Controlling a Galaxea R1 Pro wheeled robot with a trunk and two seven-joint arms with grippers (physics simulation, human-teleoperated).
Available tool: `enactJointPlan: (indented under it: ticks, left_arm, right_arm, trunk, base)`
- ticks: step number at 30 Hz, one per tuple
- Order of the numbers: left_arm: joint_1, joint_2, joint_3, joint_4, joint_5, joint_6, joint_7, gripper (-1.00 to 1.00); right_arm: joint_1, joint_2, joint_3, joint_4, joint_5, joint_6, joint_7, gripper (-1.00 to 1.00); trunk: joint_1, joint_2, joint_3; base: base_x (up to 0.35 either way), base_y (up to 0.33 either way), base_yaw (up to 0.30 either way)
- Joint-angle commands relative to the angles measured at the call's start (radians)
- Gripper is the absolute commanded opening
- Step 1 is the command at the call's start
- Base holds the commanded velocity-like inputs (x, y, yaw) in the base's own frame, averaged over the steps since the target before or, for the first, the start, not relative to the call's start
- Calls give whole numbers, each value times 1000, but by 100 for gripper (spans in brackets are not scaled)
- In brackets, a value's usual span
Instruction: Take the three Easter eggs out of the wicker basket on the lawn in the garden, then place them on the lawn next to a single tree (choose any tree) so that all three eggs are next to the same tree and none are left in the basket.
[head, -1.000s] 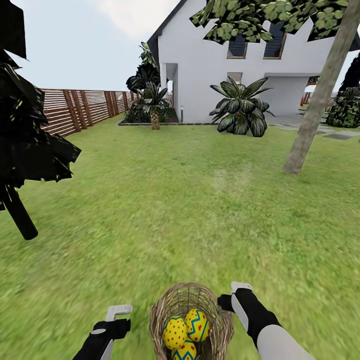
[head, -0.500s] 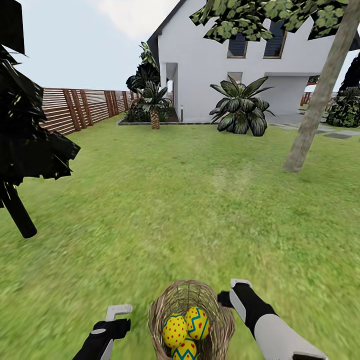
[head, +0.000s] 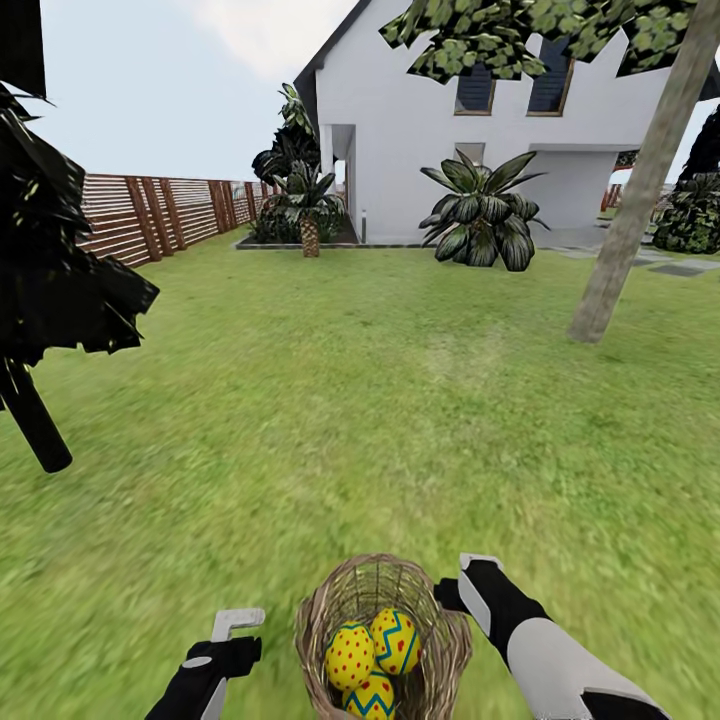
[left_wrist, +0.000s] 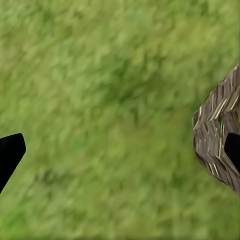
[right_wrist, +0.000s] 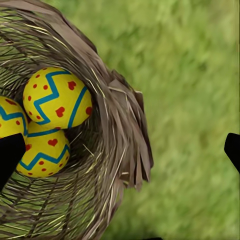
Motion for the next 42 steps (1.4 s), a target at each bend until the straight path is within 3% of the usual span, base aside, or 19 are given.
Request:
enactJointPlan:
  ticks: [1,42]
  left_arm:
    - [0,0,0,-2,5,5,4,100]
    - [0,0,-1,-3,4,5,4,100]
  right_arm:
    - [-1,0,-5,-2,0,5,-3,100]
    - [-19,-3,-5,3,6,11,-4,100]
  trunk:
    - [4,-8,-4]
    - [161,-295,-133]
  base:
    - [0,0,0]
    - [0,0,0]
